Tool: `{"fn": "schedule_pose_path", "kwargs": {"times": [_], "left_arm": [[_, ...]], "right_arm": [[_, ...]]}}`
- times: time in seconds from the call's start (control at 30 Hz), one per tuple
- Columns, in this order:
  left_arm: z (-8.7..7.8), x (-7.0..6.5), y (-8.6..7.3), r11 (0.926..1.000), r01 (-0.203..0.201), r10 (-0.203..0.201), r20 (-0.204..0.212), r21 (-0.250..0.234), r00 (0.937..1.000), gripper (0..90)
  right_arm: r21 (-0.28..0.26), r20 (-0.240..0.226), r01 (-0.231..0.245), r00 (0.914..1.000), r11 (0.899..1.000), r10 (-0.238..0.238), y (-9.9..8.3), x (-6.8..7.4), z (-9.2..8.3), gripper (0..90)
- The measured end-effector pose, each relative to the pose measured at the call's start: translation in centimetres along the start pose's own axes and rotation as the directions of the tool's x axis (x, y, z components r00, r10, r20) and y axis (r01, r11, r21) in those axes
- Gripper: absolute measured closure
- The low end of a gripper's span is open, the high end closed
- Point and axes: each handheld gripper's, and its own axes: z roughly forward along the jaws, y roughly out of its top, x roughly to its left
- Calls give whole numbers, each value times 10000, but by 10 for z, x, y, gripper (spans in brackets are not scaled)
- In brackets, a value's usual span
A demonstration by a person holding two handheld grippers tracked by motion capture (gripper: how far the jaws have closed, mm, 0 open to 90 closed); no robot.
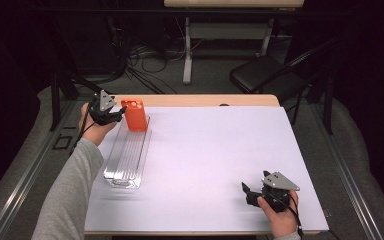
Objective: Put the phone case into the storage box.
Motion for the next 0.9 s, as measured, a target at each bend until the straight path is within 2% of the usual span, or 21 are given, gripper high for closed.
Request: {"fn": "schedule_pose_path", "kwargs": {"times": [0.2, 0.3, 0.37, 0.53, 0.7, 0.9], "left_arm": [[-4, 0, 2, 9998, 181, -181, 64, 29, 9998, 418], [-6, -1, 3, 9988, 472, -474, 184, 101, 9987, 419], [-7, -1, 3, 9987, 501, -502, 200, 92, 9985, 419], [-11, -2, 6, 9977, 679, -676, 307, -92, 9972, 419], [-15, -1, 8, 9946, 1019, -1010, 461, -183, 9938, 419], [-22, 0, 12, 9896, 1338, -1308, 562, -527, 9898, 419]], "right_arm": [[-31, 3, -5, 10000, 10000, 5, 0, 0, 0, 141], [-11, -15, 9, 10000, 10000, -9, 0, 0, 0, 141], [-39, -32, 60, 10000, 10000, -60, 1, 0, 0, 141], [-41, -24, 78, 10000, 10000, -78, 1, 0, 0, 141], [-49, -45, 37, 10000, 10000, -37, 2, 1, 0, 141], [-117, -63, 51, 10000, 9999, -52, 2, 0, 0, 141]]}}
